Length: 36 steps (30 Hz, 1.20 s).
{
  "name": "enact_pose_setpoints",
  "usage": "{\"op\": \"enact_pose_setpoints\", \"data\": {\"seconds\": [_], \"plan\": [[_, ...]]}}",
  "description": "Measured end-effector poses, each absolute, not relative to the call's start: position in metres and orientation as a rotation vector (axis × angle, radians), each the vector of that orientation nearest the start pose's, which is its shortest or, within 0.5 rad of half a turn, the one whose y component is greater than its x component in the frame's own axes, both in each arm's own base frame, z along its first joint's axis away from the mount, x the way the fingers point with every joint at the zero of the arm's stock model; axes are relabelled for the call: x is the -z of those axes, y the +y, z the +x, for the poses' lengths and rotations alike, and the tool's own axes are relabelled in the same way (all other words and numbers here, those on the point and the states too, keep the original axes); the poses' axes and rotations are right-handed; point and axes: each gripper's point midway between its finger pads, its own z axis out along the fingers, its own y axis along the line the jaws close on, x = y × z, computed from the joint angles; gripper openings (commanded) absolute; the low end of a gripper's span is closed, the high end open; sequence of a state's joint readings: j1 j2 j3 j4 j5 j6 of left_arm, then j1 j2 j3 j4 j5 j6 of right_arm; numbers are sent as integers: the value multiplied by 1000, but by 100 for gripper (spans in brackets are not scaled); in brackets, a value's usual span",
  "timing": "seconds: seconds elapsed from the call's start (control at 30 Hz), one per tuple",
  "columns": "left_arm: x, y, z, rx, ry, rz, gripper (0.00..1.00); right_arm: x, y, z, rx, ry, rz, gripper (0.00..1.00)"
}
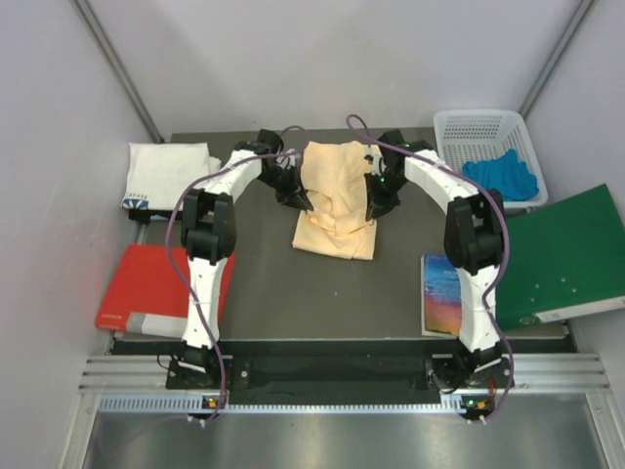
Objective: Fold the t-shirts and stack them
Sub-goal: Fold the folded rectangular tshirt in 1/3 of the way, then grab one side of the 2/3 rectangular tshirt with both arms
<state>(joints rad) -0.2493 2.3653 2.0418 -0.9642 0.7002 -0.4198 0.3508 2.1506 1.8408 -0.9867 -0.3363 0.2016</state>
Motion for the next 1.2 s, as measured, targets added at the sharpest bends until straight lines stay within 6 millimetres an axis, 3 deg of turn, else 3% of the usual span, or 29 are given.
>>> {"op": "enact_pose_setpoints", "data": {"seconds": [0.03, 0.07, 0.1, 0.13, 0.17, 0.2, 0.3, 0.4, 0.53, 0.7, 0.83, 0.93, 1.03, 1.2], "plan": [[-79, -242, 436, 1151, 2884, -96, 35, -77, 213, 394, -589, 2898, -278, 29], [-80, -243, 440, 1167, 2869, -95, 45, -77, 212, 397, -592, 2894, -267, 36], [-82, -244, 443, 1177, 2854, -89, 94, -77, 212, 401, -594, 2884, -253, 50], [-83, -244, 445, 1182, 2846, -93, 99, -77, 212, 407, -596, 2870, -236, 58], [-83, -243, 447, 1181, 2839, -87, 99, -78, 211, 410, -601, 2860, -213, 65], [-84, -242, 450, 1182, 2830, -95, 99, -78, 211, 417, -605, 2839, -193, 79], [-83, -236, 455, 1167, 2814, -97, 99, -80, 209, 442, -626, 2732, -100, 99], [-84, -228, 455, 1153, 2801, -84, 99, -82, 205, 454, -644, 2638, -10, 100], [-95, -220, 448, 1142, 2779, -61, 99, -100, 210, 472, -692, 2533, 53, 100], [-116, -215, 436, 1132, 2733, -13, 99, -125, 210, 471, -640, 2480, 14, 100], [-122, -212, 429, 1115, 2720, 20, 99, -152, 202, 454, -591, 2473, -12, 99], [-108, -208, 420, 1085, 2763, 13, 99, -155, 194, 434, -605, 2497, 8, 91], [-85, -201, 404, 1051, 2836, -16, 99, -130, 185, 399, -645, 2605, 56, 86], [-52, -194, 370, 1043, 2961, -85, 99, -70, 179, 336, -702, 2839, 150, 76]]}}
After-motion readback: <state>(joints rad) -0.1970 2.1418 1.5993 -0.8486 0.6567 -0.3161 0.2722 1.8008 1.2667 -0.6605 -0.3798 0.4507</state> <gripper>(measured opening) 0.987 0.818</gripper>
